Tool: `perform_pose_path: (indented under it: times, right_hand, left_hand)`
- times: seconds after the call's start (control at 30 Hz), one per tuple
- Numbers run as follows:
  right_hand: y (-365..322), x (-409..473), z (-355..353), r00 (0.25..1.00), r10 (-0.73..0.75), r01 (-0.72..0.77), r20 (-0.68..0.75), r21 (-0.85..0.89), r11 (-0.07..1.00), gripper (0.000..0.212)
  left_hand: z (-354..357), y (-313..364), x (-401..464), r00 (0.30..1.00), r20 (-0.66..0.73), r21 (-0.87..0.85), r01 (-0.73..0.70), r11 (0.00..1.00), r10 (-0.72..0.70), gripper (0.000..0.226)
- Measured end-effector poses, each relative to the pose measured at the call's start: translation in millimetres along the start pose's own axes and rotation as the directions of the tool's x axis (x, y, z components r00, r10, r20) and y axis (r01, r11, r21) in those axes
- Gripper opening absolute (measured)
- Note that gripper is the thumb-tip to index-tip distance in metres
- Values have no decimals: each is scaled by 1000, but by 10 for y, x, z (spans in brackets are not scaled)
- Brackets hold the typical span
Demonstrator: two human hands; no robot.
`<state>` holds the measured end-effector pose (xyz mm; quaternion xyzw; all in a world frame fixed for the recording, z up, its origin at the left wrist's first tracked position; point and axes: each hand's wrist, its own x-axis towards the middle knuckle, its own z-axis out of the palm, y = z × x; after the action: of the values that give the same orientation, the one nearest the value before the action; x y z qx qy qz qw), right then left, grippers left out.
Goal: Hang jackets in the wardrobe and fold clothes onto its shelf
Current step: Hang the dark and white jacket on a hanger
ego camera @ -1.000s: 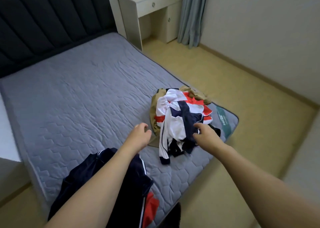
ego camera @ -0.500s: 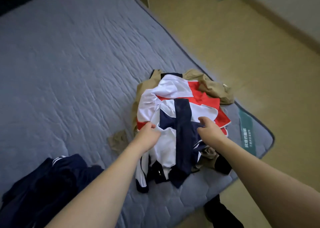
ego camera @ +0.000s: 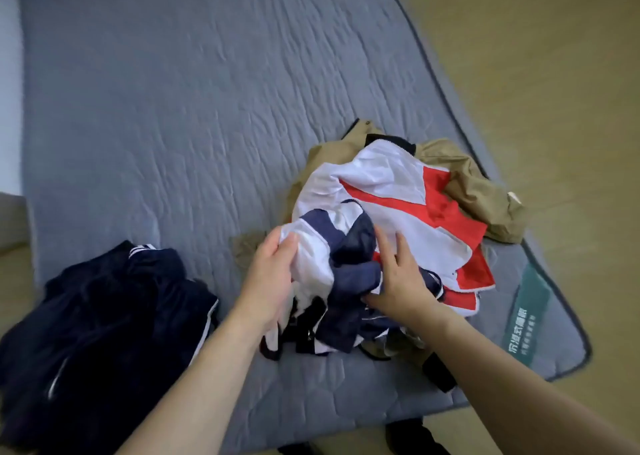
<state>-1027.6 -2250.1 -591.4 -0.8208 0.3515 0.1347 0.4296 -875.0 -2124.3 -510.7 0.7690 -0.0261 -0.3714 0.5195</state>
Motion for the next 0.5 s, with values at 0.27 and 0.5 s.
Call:
perform_pose_path:
  times: [0.27, 0.5]
  right_hand:
    - [-2123, -571, -622, 913, -362, 369, 188, -3, 929, 50]
    - [-4073, -1763, -485, 687, -688, 562, 234, 429, 707, 69]
  left_hand:
    - [-1222, 1949, -1927, 955, -228, -335, -259, 906, 189, 19]
    - [-2809, 2378, -3562, 841, -504, -389, -425, 817, 198, 28]
